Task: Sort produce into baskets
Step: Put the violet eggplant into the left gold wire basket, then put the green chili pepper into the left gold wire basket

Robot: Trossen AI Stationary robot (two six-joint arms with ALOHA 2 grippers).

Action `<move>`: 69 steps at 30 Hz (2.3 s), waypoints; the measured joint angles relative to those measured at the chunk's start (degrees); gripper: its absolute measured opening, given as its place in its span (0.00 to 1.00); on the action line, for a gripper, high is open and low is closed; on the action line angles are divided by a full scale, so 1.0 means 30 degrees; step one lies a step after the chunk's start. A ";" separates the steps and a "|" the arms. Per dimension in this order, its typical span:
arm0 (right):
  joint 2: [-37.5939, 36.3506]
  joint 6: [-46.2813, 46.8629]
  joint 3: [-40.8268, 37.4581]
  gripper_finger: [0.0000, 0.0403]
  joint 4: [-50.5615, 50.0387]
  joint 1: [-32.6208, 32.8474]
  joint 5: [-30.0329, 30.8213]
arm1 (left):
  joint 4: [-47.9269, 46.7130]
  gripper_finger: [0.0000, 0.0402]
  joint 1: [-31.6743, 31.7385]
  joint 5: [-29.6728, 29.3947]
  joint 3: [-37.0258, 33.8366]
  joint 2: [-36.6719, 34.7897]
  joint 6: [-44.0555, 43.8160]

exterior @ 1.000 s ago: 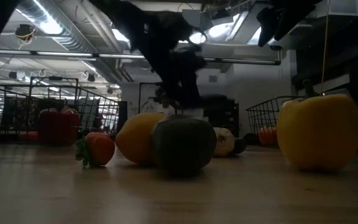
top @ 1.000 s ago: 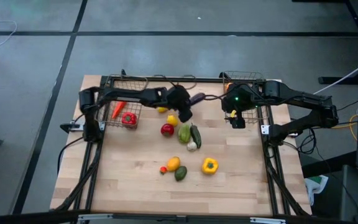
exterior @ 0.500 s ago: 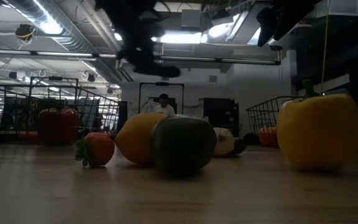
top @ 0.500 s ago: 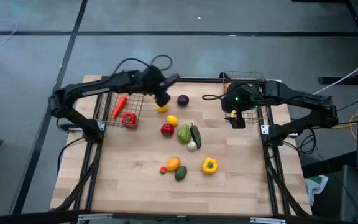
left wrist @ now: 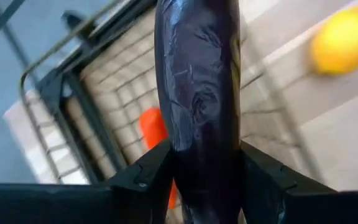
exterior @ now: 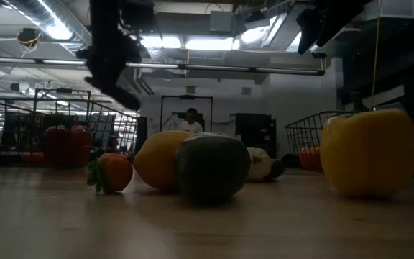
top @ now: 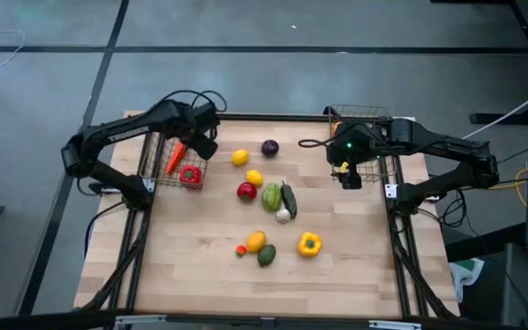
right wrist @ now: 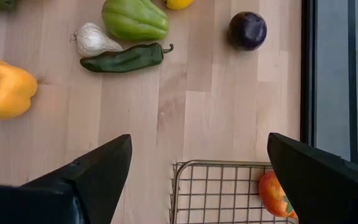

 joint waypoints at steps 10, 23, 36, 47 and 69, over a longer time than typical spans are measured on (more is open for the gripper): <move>0.0000 -0.0002 -0.0002 0.92 0.0012 0.0000 0.0000 | 0.0079 0.37 0.0398 -0.0157 -0.3330 0.0011 -0.0748; 0.0000 -0.0002 0.0000 0.92 0.0415 0.0000 -0.0003 | 0.1508 0.37 0.0398 -0.0061 -0.6183 0.0042 -0.0154; 0.0000 -0.0006 0.0000 0.92 0.0408 0.0000 0.0000 | 0.1495 0.52 0.0772 0.0077 -0.7124 0.0054 -0.0740; 0.0000 0.0173 -0.0002 0.92 0.1021 0.0000 -0.0044 | 0.1560 0.59 0.1622 0.0213 -0.7262 0.0062 -0.1090; 0.1056 0.9630 -0.4521 0.92 0.6704 0.0007 -0.1760 | 0.2020 0.59 0.1622 0.0199 -0.7262 0.0069 -0.1047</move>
